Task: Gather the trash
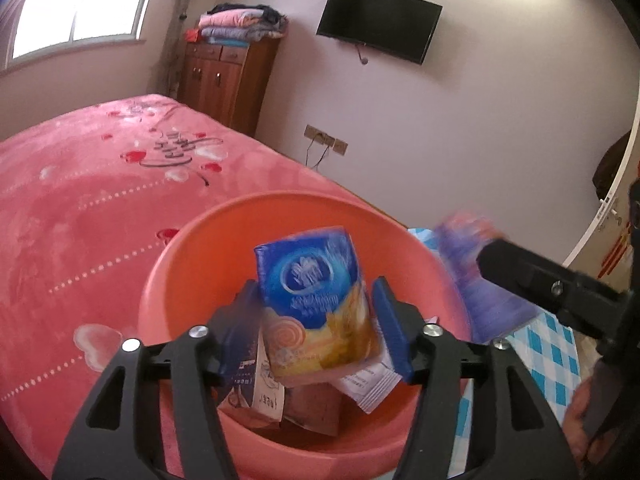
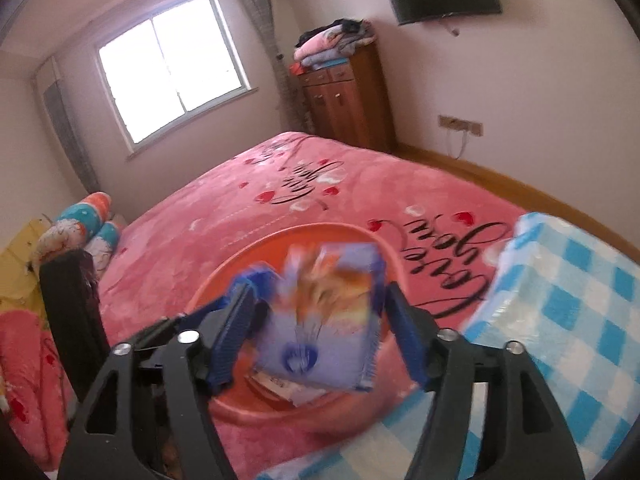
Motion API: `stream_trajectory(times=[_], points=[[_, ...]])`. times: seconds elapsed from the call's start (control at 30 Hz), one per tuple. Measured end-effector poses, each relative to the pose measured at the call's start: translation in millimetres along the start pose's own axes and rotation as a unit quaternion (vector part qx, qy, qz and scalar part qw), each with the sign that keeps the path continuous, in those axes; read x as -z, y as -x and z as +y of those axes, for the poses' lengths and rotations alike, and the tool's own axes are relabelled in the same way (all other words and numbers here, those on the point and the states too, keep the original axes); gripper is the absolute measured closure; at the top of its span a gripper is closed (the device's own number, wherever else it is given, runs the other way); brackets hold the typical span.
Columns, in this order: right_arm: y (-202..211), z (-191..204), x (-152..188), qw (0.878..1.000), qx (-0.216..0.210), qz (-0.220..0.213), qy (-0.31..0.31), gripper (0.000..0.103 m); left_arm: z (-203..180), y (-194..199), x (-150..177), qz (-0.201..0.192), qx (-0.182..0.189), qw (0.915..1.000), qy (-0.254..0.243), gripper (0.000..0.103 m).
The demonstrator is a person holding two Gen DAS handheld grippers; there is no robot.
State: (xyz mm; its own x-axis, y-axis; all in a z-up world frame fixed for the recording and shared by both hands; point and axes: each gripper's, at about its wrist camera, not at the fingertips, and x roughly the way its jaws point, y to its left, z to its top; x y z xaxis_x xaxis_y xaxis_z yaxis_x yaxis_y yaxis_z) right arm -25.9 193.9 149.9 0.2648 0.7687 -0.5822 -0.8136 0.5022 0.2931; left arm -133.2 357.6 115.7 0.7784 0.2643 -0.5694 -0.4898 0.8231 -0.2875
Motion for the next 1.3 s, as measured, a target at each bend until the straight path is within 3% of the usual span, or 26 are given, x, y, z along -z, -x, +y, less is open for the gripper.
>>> stream_trajectory(times=[0.03, 0.2, 0.33, 0.63, 0.93, 1.3], points=[[-1, -1, 1, 1.000, 0.003, -0.002, -0.004, 0.021, 1, 1, 2, -0.002, -0.003, 1.0000, -0.003, 0.033], [12, -12, 8, 0.999, 0.017, -0.028, -0.031, 0.014, -3, 4, 6, -0.013, 0.004, 0.9998, -0.014, 0.012], [34, -25, 19, 0.997, 0.054, -0.048, -0.040, 0.014, -11, 8, 9, -0.019, -0.003, 0.9994, -0.030, 0.008], [89, -49, 45, 0.984, 0.154, -0.081, -0.047, 0.014, -46, 17, 15, -0.020, 0.011, 0.9978, -0.062, 0.007], [131, -80, 78, 0.968, 0.219, -0.089, -0.084, 0.009, -94, 28, 31, -0.018, 0.038, 0.9937, -0.104, 0.006], [192, -117, 123, 0.945, 0.279, -0.102, -0.133, 0.009, -162, 44, 61, -0.021, 0.082, 0.9821, -0.168, 0.006]])
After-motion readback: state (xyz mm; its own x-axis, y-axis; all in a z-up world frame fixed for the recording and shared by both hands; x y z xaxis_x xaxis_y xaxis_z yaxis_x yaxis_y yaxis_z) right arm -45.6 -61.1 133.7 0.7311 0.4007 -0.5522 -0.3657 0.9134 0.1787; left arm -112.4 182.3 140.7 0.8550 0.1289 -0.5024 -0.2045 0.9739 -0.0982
